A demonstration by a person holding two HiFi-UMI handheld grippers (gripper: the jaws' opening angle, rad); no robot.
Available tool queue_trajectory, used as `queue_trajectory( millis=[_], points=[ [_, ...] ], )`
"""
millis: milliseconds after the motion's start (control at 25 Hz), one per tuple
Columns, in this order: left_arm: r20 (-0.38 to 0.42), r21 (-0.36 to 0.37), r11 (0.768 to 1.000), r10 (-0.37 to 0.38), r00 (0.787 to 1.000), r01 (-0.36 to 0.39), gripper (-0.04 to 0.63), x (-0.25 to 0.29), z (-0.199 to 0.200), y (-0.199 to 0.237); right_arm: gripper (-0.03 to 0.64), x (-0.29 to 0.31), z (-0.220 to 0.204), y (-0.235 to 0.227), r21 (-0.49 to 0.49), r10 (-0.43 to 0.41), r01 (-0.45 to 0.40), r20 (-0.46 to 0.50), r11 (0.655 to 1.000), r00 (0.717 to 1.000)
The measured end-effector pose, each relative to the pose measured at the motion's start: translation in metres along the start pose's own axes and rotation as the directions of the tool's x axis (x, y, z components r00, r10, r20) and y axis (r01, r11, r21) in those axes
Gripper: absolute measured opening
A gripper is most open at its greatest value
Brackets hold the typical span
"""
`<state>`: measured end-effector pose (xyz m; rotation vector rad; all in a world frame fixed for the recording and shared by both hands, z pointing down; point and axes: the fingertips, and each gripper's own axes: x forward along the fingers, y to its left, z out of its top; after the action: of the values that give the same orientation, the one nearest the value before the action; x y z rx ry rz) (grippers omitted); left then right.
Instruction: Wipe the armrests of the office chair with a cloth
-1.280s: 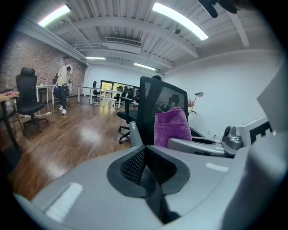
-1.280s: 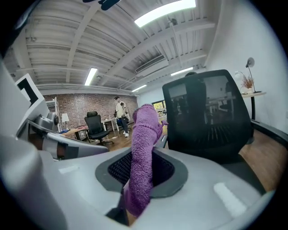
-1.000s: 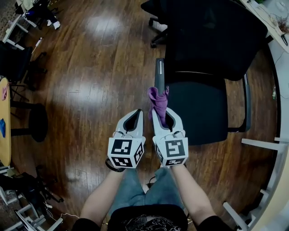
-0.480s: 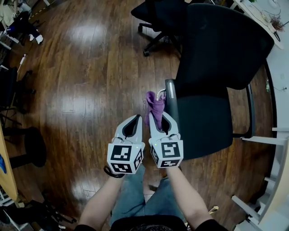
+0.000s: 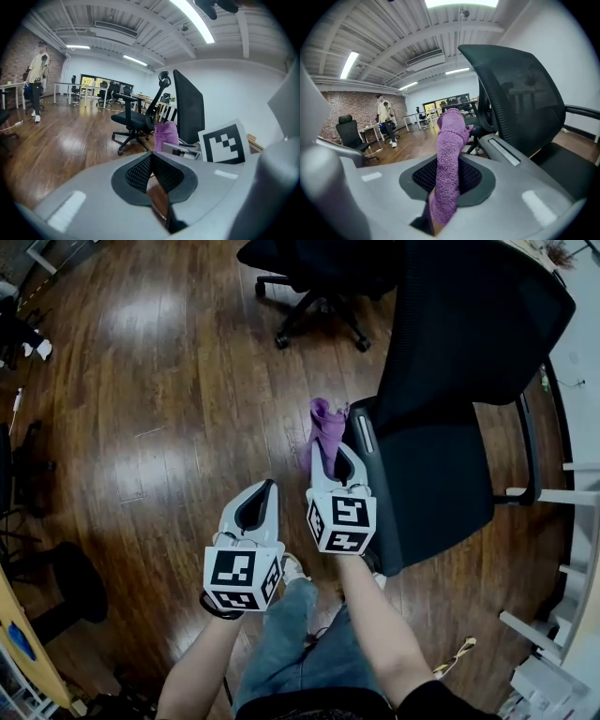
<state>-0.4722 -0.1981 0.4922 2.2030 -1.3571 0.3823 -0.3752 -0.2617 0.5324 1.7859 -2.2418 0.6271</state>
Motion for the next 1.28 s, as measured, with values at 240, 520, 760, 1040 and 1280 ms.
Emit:
queue_trajectory(
  millis=[240, 520, 760, 1040, 1280],
  points=[
    [-0.032, -0.002, 0.999, -0.053, 0.998, 0.053, 0.004, 0.011, -0.012, 0.000, 0.072, -0.002, -0.012, -0.009, 0.016, -0.059, 0.059, -0.022, 0.998, 0.998],
    [-0.050, -0.004, 0.995, -0.099, 0.994, 0.099, 0.005, 0.012, -0.025, -0.023, 0.072, -0.041, -0.032, -0.014, 0.005, -0.084, 0.085, -0.051, 0.996, 0.995],
    [-0.054, -0.013, 0.993, -0.114, 0.992, 0.113, 0.005, -0.002, -0.044, -0.047, 0.072, -0.080, -0.051, -0.015, 0.018, -0.085, 0.087, -0.069, 0.996, 0.994],
    [-0.051, -0.013, 0.995, -0.102, 0.993, 0.101, 0.005, -0.038, -0.077, -0.068, 0.072, -0.130, -0.079, -0.014, 0.029, -0.080, 0.082, -0.071, 0.996, 0.994],
    [-0.054, -0.016, 0.995, -0.100, 0.994, 0.099, 0.005, -0.064, -0.107, -0.092, 0.072, -0.181, -0.103, -0.016, 0.019, -0.078, 0.080, -0.077, 0.997, 0.994]
  ],
)
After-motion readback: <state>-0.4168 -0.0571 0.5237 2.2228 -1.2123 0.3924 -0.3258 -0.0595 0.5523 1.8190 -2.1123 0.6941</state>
